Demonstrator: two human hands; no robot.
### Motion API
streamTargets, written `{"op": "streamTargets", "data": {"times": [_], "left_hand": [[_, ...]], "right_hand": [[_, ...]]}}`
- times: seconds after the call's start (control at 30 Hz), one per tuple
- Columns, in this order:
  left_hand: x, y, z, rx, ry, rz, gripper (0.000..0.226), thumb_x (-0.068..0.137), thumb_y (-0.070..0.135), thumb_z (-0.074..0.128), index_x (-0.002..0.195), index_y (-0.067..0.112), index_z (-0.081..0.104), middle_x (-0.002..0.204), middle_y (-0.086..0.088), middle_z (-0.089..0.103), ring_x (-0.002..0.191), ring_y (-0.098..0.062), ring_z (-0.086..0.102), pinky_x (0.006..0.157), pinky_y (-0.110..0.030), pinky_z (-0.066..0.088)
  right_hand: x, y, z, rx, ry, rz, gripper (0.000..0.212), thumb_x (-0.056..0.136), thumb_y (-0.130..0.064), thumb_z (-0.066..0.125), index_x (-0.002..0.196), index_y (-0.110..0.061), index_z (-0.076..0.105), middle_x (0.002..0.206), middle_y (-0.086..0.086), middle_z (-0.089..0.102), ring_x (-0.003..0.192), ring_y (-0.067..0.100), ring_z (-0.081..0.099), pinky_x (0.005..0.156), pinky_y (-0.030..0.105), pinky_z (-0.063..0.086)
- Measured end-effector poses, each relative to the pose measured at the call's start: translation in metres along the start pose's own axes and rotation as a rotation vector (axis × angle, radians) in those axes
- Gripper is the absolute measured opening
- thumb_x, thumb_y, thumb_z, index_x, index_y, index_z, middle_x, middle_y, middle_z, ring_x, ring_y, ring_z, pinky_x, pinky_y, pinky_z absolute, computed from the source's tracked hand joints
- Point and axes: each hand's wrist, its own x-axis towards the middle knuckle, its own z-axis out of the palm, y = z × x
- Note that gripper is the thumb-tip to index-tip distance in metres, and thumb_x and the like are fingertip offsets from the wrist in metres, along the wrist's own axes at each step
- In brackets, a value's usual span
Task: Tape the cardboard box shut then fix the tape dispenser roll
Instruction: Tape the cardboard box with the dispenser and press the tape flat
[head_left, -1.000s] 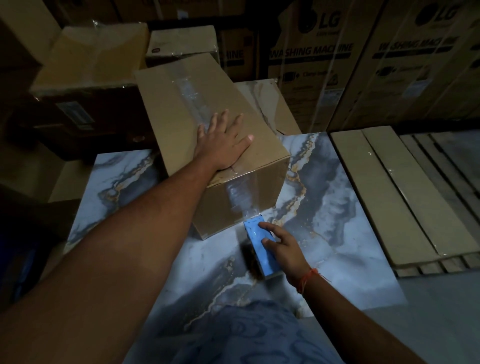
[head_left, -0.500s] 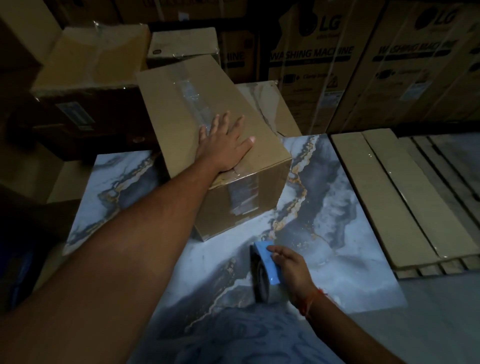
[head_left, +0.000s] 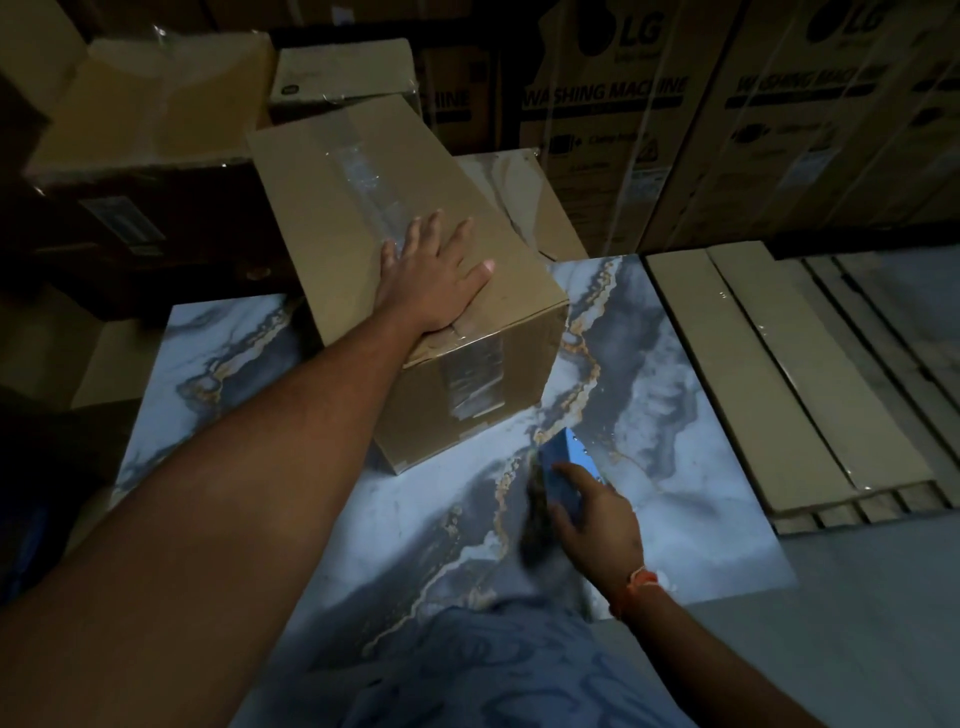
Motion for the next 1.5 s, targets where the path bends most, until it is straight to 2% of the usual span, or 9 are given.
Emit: {"op": "streamTargets", "data": {"times": [0.23,0.37,0.53,0.63,0.73,0.8,0.9,1.17,1.5], "left_hand": [[0.000,0.000,-0.001,-0.005,0.000,0.000,0.075,0.097,0.072,0.020,0.162,0.037,0.005,0.173,-0.005,-0.001,0.159,-0.030,-0.001,0.122,-0.061,0.004],[0.001,-0.001,0.000,-0.005,-0.007,-0.002,0.075,0.097,0.072,0.020,0.161,0.038,0.005,0.173,-0.004,-0.001,0.159,-0.029,-0.002,0.122,-0.061,0.004],[0.000,0.000,-0.001,-0.015,-0.017,-0.008,0.074,0.098,0.071,0.021,0.162,0.037,0.006,0.173,-0.004,-0.001,0.159,-0.029,-0.002,0.123,-0.061,0.003],[0.000,0.000,-0.002,-0.013,-0.014,-0.006,0.074,0.097,0.071,0.021,0.162,0.037,0.007,0.173,-0.004,0.000,0.159,-0.029,-0.002,0.123,-0.061,0.003],[0.000,0.000,-0.001,-0.018,-0.016,-0.002,0.074,0.097,0.071,0.021,0.161,0.037,0.007,0.173,-0.005,0.000,0.159,-0.029,-0.002,0.123,-0.061,0.003],[0.000,0.000,-0.001,-0.019,-0.015,-0.004,0.074,0.097,0.070,0.022,0.162,0.037,0.008,0.173,-0.005,0.000,0.159,-0.029,-0.002,0.122,-0.062,0.003],[0.000,0.001,-0.003,-0.016,-0.014,0.000,0.074,0.098,0.070,0.022,0.162,0.036,0.008,0.173,-0.006,0.000,0.159,-0.030,-0.002,0.122,-0.062,0.003],[0.002,-0.001,0.000,-0.012,-0.015,0.001,0.074,0.097,0.070,0.023,0.162,0.036,0.008,0.173,-0.007,0.001,0.159,-0.030,-0.002,0.123,-0.062,0.003],[0.002,-0.001,0.000,-0.006,-0.010,-0.001,0.074,0.097,0.070,0.024,0.161,0.036,0.010,0.173,-0.006,0.002,0.159,-0.029,-0.001,0.123,-0.060,0.003]], "right_hand": [[0.010,0.018,0.012,-0.296,0.060,-0.016,0.046,0.088,-0.011,0.063,0.134,-0.013,0.061,0.099,0.022,0.071,0.082,0.041,0.067,0.069,0.040,0.054],[0.015,0.027,0.019,-0.376,-0.031,0.014,0.055,0.089,-0.014,0.059,0.143,-0.017,0.052,0.103,0.020,0.069,0.087,0.040,0.065,0.076,0.042,0.054],[-0.006,0.011,0.021,-0.546,0.224,-0.011,0.073,0.075,-0.035,0.066,0.144,-0.016,0.051,0.096,0.015,0.057,0.085,0.036,0.054,0.077,0.044,0.045],[-0.010,-0.006,0.020,-0.353,0.227,-0.145,0.052,0.079,-0.032,0.064,0.126,-0.012,0.061,0.099,0.012,0.056,0.085,0.033,0.056,0.073,0.041,0.046],[0.004,-0.027,0.015,0.133,0.013,-0.227,0.017,0.085,-0.021,0.065,0.101,-0.016,0.070,0.095,0.004,0.064,0.085,0.015,0.061,0.075,0.032,0.050],[0.022,-0.045,0.006,0.468,-0.177,-0.169,0.015,0.086,-0.011,0.064,0.096,-0.018,0.073,0.093,0.000,0.071,0.082,0.003,0.064,0.077,0.021,0.049],[0.057,-0.072,-0.007,0.868,-0.319,-0.082,0.027,0.088,0.008,0.055,0.097,-0.011,0.073,0.091,0.004,0.075,0.087,0.012,0.070,0.082,0.022,0.053],[0.116,-0.103,-0.007,1.001,-0.252,-0.023,0.030,0.079,0.006,0.046,0.076,-0.007,0.073,0.071,0.003,0.077,0.069,0.013,0.071,0.065,0.022,0.052],[0.115,-0.092,0.022,1.023,-0.135,0.035,0.032,0.085,0.008,0.047,0.071,-0.005,0.073,0.065,0.000,0.075,0.066,0.013,0.071,0.066,0.021,0.053]]}}
